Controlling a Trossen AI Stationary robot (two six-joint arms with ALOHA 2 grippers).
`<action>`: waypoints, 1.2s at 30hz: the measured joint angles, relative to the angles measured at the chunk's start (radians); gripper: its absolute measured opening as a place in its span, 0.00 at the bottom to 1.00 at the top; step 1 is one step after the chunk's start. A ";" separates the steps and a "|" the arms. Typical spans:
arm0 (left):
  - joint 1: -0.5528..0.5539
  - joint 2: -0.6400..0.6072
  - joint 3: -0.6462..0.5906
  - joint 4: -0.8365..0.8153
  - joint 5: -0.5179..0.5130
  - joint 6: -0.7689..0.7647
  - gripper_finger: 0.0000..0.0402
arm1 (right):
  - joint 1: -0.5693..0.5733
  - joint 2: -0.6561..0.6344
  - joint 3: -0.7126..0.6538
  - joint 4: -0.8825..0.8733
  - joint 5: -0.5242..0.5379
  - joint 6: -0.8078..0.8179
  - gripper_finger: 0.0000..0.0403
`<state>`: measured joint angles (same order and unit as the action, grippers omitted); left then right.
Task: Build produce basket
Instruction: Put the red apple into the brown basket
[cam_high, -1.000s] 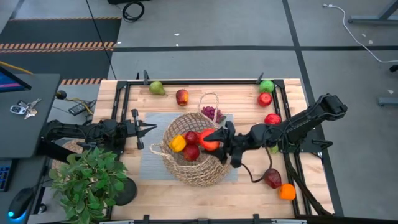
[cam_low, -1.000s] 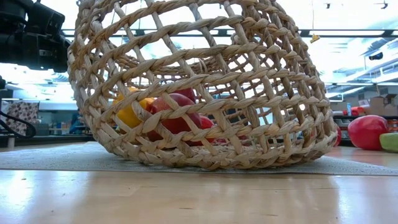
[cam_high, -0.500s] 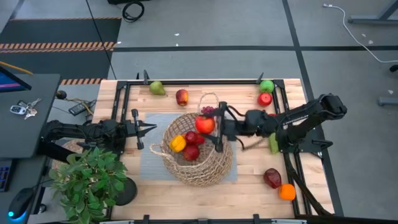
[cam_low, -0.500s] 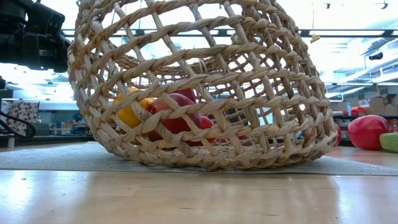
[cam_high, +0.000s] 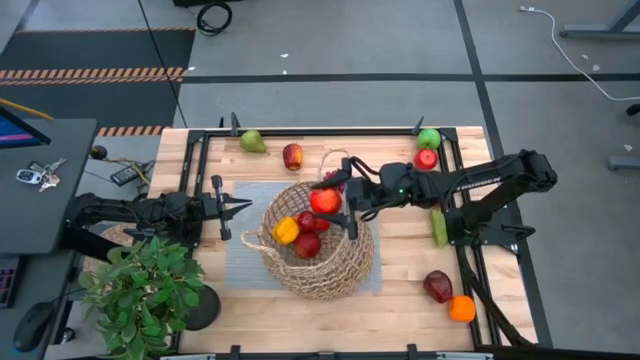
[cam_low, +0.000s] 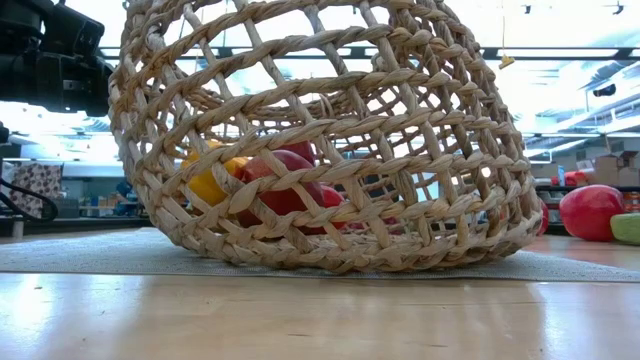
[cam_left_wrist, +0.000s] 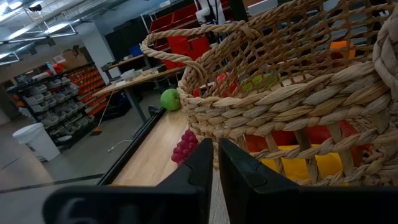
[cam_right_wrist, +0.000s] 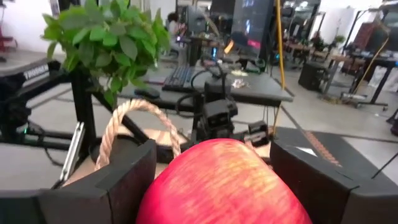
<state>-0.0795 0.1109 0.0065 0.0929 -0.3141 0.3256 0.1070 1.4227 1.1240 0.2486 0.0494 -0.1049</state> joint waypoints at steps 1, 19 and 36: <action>0.000 0.000 0.000 0.000 0.000 0.000 0.08 | 0.001 0.000 0.005 -0.014 0.000 0.000 0.78; 0.000 0.014 0.000 0.014 0.003 0.000 0.07 | -0.008 0.381 0.414 -0.420 0.004 -0.111 0.77; 0.000 0.016 0.000 0.013 0.004 0.000 0.07 | -0.051 0.571 0.489 -0.422 0.013 -0.499 0.77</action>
<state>-0.0798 0.1272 0.0065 0.1061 -0.3103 0.3254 0.0555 1.9937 1.6135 -0.1738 0.0620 -0.6034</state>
